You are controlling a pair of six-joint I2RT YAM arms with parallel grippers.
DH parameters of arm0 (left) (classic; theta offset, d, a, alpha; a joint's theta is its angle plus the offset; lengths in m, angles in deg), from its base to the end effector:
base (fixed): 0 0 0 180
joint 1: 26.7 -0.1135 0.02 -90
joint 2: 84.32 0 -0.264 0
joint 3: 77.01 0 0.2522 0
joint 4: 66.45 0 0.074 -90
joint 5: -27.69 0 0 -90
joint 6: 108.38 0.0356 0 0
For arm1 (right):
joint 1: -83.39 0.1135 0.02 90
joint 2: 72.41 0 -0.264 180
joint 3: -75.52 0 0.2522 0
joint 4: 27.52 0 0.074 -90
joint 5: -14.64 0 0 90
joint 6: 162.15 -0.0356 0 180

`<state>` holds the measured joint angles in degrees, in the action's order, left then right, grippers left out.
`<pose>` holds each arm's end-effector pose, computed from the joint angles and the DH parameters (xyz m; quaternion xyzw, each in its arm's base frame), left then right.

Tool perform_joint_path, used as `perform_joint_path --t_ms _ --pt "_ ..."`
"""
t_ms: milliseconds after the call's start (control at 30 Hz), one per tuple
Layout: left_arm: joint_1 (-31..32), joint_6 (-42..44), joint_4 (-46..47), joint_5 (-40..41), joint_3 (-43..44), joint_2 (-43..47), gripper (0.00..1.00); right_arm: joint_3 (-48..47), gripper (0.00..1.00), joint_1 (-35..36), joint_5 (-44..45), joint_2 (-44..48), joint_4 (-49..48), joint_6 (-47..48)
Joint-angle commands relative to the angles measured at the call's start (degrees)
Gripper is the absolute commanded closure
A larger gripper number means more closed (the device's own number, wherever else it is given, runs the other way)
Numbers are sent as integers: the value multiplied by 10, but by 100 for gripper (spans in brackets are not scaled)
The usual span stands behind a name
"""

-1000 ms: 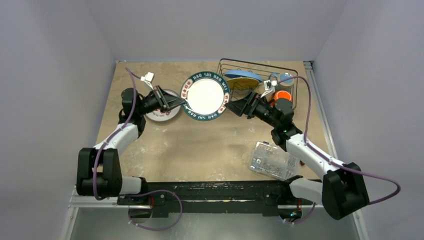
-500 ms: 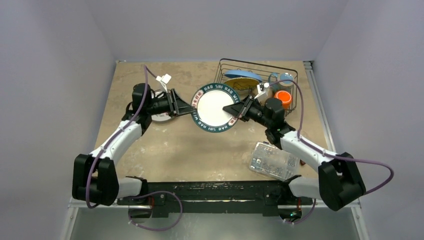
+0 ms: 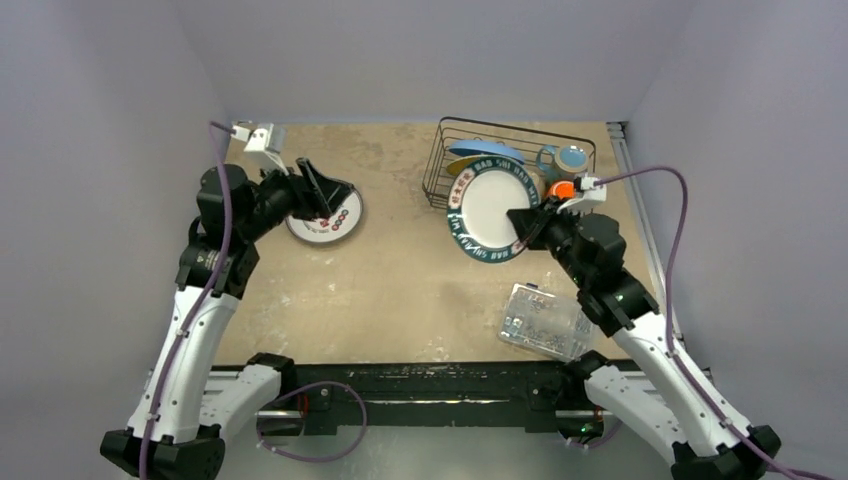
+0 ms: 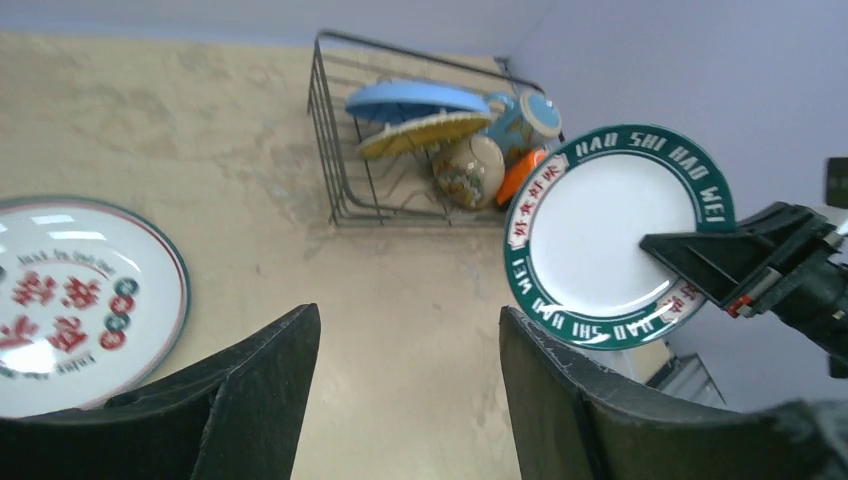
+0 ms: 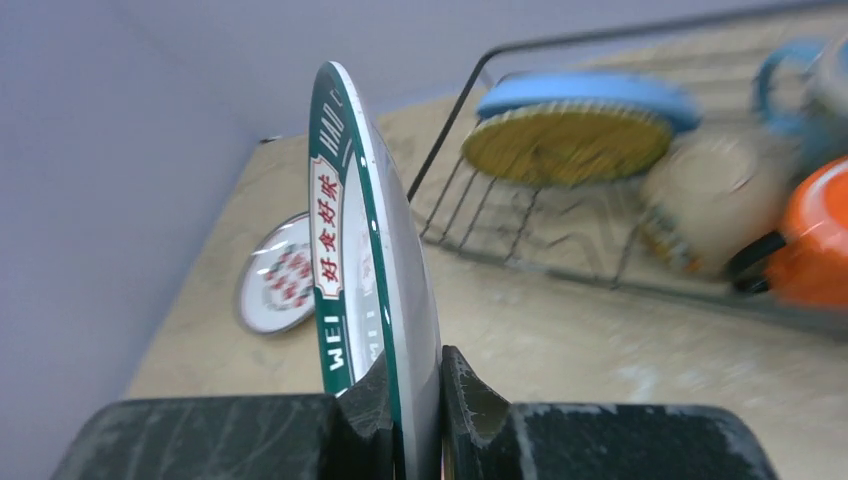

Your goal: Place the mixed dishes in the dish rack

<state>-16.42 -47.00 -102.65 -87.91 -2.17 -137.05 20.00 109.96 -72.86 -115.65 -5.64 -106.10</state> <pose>0.1908 -0.0502 0.3927 0.0120 0.7808 -0.3644 0.5074 0.1636 0.0801 0.3297 0.0632 0.7611 0.3108 0.5658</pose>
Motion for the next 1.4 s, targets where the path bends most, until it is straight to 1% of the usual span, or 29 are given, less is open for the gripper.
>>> perform_joint_path --t_ms 0,67,133,200,233,300,433,533,667,767,900,967,1133,1233,1367 --pt "1 34 11 84 96 1 35 -128 100 -2 109 -9 80 277" --pt "1 63 15 111 129 -9 35 -203 100 -1 93 -48 137 355" --pt "1 105 9 122 144 -18 34 -274 100 -2 60 -91 194 432" --pt "10 158 -6 116 136 -21 34 -324 100 0 42 -134 238 485" --pt "12 167 2 102 116 -16 34 -339 100 1 34 -144 250 510" --pt "12 157 36 53 76 -9 31 -348 100 3 20 -153 250 554" --pt "20 141 40 -3 73 -24 26 -311 100 10 -4 -151 197 675" --pt "20 124 62 -25 59 -35 23 -306 100 16 18 -169 170 728" --pt "20 111 62 -45 64 -55 16 -332 100 52 93 -225 189 812" --pt "20 109 59 -41 64 -61 15 -362 100 75 129 -275 206 853" --pt "20 111 58 -38 64 -65 15 -385 100 84 138 -319 184 885" --pt "20 111 58 -38 64 -68 14 -399 100 88 157 -342 177 900" --pt "20 108 52 -30 66 -76 14 -429 100 115 279 -418 195 953" --pt "20 105 47 -35 70 -83 14 -440 100 118 282 -441 196 965" --pt "20 106 42 -37 74 -88 14 -435 100 118 275 -455 166 977"
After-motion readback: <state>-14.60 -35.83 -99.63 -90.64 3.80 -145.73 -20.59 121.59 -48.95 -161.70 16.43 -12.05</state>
